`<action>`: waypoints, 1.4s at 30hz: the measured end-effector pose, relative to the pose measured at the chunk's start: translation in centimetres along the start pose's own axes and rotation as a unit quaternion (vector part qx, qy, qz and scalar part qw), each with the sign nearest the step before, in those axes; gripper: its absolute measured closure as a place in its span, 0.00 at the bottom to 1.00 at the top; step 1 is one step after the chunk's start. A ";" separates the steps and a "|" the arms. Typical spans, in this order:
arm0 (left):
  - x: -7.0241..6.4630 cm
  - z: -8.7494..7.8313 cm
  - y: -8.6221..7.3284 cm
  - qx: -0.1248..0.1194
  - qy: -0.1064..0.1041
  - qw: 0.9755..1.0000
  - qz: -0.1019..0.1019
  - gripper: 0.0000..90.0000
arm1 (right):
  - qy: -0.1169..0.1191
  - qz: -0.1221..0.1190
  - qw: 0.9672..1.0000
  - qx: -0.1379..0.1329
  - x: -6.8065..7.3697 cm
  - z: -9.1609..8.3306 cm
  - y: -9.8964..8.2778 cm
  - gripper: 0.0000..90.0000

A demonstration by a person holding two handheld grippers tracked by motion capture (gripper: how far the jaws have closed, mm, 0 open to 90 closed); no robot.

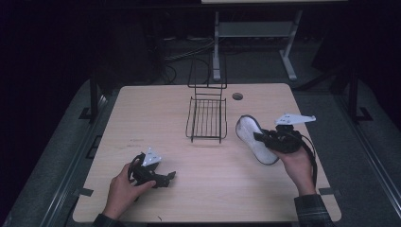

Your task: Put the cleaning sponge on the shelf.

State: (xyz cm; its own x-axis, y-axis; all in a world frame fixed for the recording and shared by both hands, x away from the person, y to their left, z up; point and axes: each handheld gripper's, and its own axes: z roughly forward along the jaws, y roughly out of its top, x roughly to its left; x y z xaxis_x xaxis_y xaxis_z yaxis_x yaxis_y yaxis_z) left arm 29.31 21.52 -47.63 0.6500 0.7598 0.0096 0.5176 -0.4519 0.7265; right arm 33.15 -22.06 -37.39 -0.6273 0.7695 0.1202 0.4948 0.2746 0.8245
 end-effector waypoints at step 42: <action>0.0 -0.1 0.0 0.004 -0.001 1.000 0.001 0.14 | 0.033 -0.005 0.999 -0.021 0.7 9.4 7.8 0.83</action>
State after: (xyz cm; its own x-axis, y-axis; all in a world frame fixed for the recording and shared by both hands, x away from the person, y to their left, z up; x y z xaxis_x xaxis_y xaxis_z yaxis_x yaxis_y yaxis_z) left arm 29.31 21.56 -47.58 0.6530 0.7573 0.0094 0.5201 -0.4574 0.7213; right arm 42.25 -13.94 -36.06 -0.6710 0.7269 0.1462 0.4628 0.2566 0.8485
